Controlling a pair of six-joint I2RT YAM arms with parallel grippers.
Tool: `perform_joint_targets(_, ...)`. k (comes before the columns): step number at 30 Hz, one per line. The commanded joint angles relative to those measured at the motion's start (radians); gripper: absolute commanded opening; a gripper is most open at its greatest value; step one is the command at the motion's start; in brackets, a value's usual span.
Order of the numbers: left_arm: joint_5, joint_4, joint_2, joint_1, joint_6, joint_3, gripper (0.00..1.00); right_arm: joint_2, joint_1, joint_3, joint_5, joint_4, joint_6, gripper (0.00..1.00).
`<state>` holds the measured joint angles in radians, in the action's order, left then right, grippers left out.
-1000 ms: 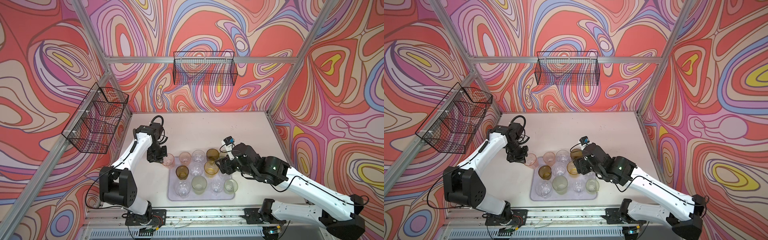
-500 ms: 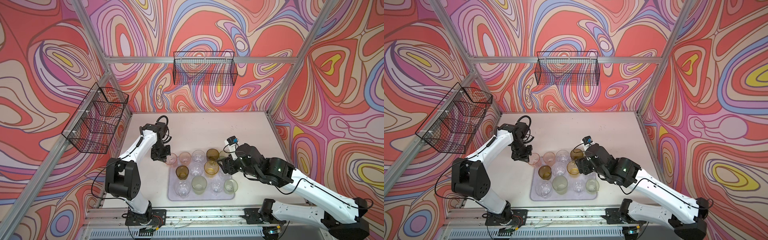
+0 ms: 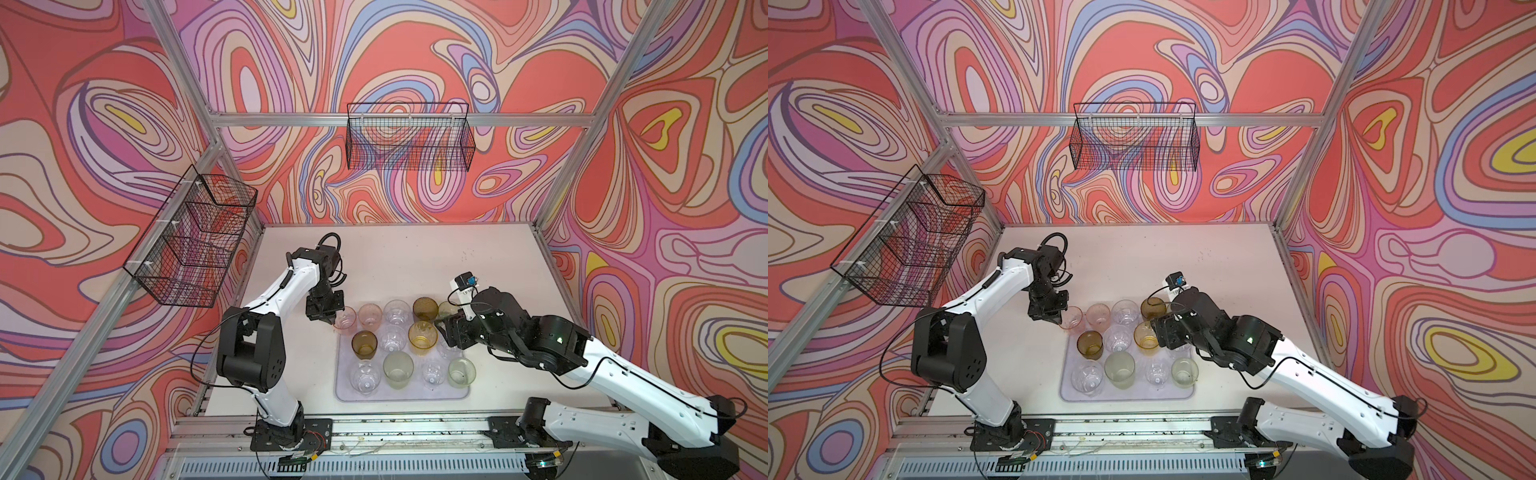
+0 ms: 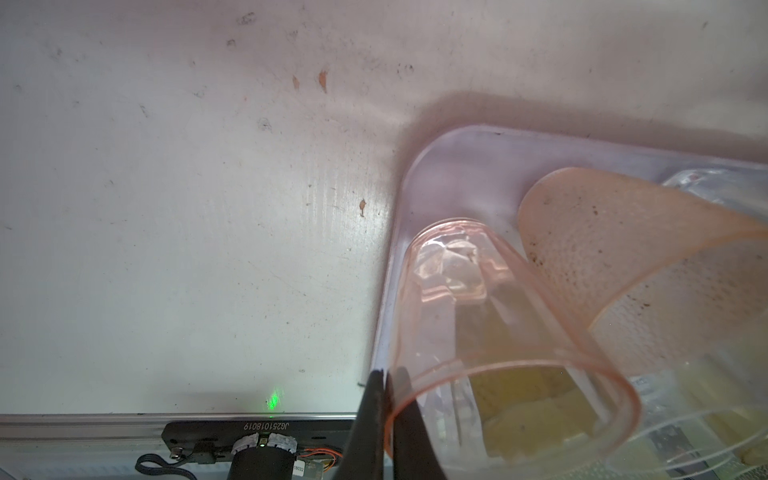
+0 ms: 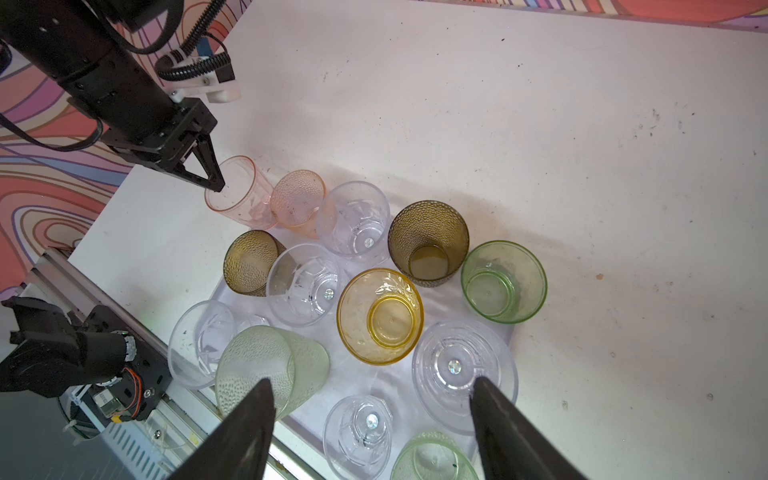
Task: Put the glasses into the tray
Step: 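Carry the pink cup with the left gripper to the tray's near corner, then lower the pink cup onto the tray corner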
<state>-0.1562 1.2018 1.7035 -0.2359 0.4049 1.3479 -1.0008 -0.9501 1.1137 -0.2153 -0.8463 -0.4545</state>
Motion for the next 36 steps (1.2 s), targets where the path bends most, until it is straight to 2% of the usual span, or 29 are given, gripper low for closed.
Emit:
perform_joint_targets(1,0.015,0.004,0.014,-0.009,0.009,0.003,0.0,0.02,0.001,-0.01,-0.018,-0.015,-0.007,0.77)
perform_joint_targets(36,0.098,0.0,0.059,-0.07,0.023,-0.012,0.0,0.022,0.002,-0.023,-0.014,-0.007,-0.011,0.77)
